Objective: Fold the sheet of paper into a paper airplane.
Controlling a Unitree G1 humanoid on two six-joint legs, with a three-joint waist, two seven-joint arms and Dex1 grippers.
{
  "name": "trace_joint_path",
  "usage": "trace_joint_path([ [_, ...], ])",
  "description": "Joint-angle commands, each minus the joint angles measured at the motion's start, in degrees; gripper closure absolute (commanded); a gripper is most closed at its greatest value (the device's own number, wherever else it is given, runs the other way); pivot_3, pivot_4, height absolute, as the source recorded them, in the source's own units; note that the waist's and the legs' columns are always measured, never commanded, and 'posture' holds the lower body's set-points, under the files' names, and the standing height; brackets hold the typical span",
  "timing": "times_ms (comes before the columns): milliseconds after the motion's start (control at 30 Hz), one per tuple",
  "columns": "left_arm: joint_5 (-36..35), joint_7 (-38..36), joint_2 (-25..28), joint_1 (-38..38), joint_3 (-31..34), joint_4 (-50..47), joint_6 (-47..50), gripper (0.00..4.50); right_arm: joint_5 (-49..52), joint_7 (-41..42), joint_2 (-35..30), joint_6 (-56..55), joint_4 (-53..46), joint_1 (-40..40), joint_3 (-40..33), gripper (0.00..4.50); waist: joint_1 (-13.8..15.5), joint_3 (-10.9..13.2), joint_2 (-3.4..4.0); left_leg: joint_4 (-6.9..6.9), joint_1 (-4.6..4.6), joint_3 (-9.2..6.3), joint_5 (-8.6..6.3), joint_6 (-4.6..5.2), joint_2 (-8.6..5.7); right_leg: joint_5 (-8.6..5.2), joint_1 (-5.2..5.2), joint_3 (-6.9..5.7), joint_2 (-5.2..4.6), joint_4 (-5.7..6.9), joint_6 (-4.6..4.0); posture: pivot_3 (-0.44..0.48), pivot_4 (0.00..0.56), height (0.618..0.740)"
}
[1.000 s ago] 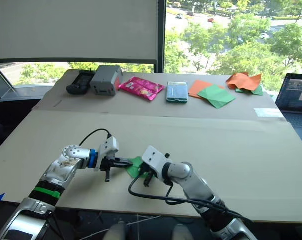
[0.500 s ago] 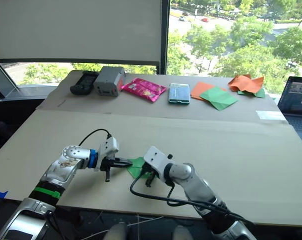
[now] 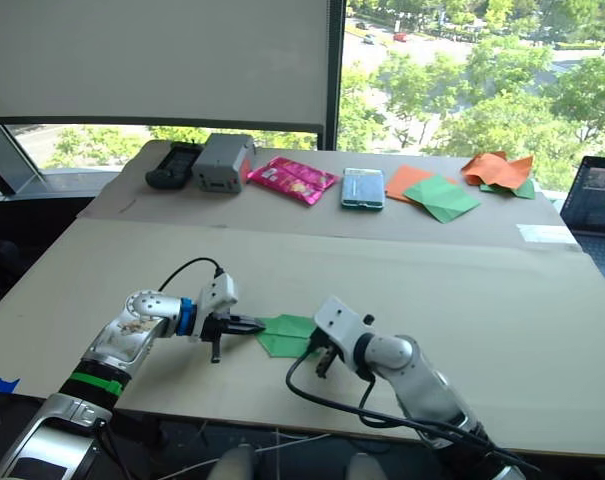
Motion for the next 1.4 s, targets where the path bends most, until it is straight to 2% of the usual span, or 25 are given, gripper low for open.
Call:
trace_joint_path([
  [33,1.28,-0.22,0.14,-0.65,-0.97,0.95,-0.68,4.50,-0.87,-0.37,-2.22,3.17,1.43,2.40,-0.30,4.45,0.02,0.00,0.00,0.00,-0.01,0.00,0.00,0.00,-0.01,0.00,0.00,-0.01,-0.01,-0.01,0.00,0.000,0.150,0.720],
  [233,1.44,-0.55,0.23,-1.01,-1.04,1.77,-1.48,4.50,1.76,-0.62,0.16,-0.23,-3.27,1.26,-3.51,4.45,-0.07,0.02,-0.05,0.00,-0.02,-0.01,0.00,0.00,-0.04,-0.01,-0.03,-0.02,-0.04,-0.02,0.01,0.000,0.150,0.720],
  [600,1.58,-0.74,0.12,-1.43,-1.00,2.24,-1.82,4.50,5.29,-2.12,4.61,1.07,-7.60,-1.43,-6.56,4.45,-0.10,0.05,-0.08,-0.02,-0.05,0.02,0.00,-0.01,-0.02,0.00,-0.15,0.00,-0.02,-0.02,0.01,0.000,0.150,0.720],
  [633,1.57,-0.75,0.09,-1.49,-1.00,2.26,-1.78,4.50,5.48,-2.04,4.71,1.26,-7.80,-1.51,-6.38,4.45,0.06,0.03,-0.13,-0.02,-0.02,0.34,-0.07,-0.12,0.14,0.01,-0.42,0.23,0.01,0.04,-0.04,0.000,0.150,0.720],
  [700,1.59,-0.71,0.01,-1.44,-0.95,2.08,-1.64,4.50,5.48,-1.87,4.86,1.22,-8.39,-1.41,-5.27,4.45,0.23,-0.03,-0.25,-0.10,-0.03,1.64,-0.28,-0.43,0.72,0.38,-1.29,0.81,0.08,0.09,-0.64,0.000,0.150,0.720],
  [733,1.60,-0.73,0.00,-1.38,-0.93,1.98,-1.59,4.50,5.51,-1.93,5.06,1.03,-8.52,-1.40,-4.75,4.45,-0.12,-0.06,-0.22,-0.11,-0.13,1.86,-0.39,-0.49,0.73,0.48,-1.44,0.99,0.09,0.06,-0.74,0.000,0.150,0.720],
  [767,1.61,-0.75,-0.01,-1.36,-0.91,1.92,-1.56,4.50,5.57,-2.04,5.18,0.92,-8.58,-1.41,-4.43,4.45,-0.42,-0.04,-0.27,-0.03,-0.14,1.69,-0.39,-0.44,0.60,0.54,-1.04,1.00,0.07,0.03,-0.55,0.000,0.150,0.720],
  [867,1.75,-0.73,-0.08,-1.35,-0.84,1.83,-1.45,4.50,5.19,-2.70,6.16,0.45,-7.48,-2.02,-3.24,4.45,-0.75,-0.02,-0.40,0.05,0.25,1.50,-0.39,-0.45,0.50,0.50,-0.94,0.99,0.07,-0.03,-0.35,0.000,0.150,0.720],
  [1167,1.90,-0.72,0.03,-1.41,-0.69,1.58,-1.20,4.50,5.78,-2.81,9.20,0.48,-6.21,-3.42,-0.79,4.45,-0.98,-0.01,-0.41,0.02,0.27,1.47,-0.39,-0.45,0.48,0.51,-0.92,0.99,0.07,-0.01,-0.30,0.000,0.150,0.720],
  [1400,1.87,-0.69,0.00,-1.11,-0.80,1.00,-0.93,4.50,3.96,-3.75,9.68,-0.43,0.23,-3.94,1.02,4.45,-1.03,-0.02,-0.42,0.02,0.27,1.47,-0.39,-0.45,0.47,0.51,-0.91,0.99,0.07,-0.01,-0.29,0.000,0.150,0.720],
])
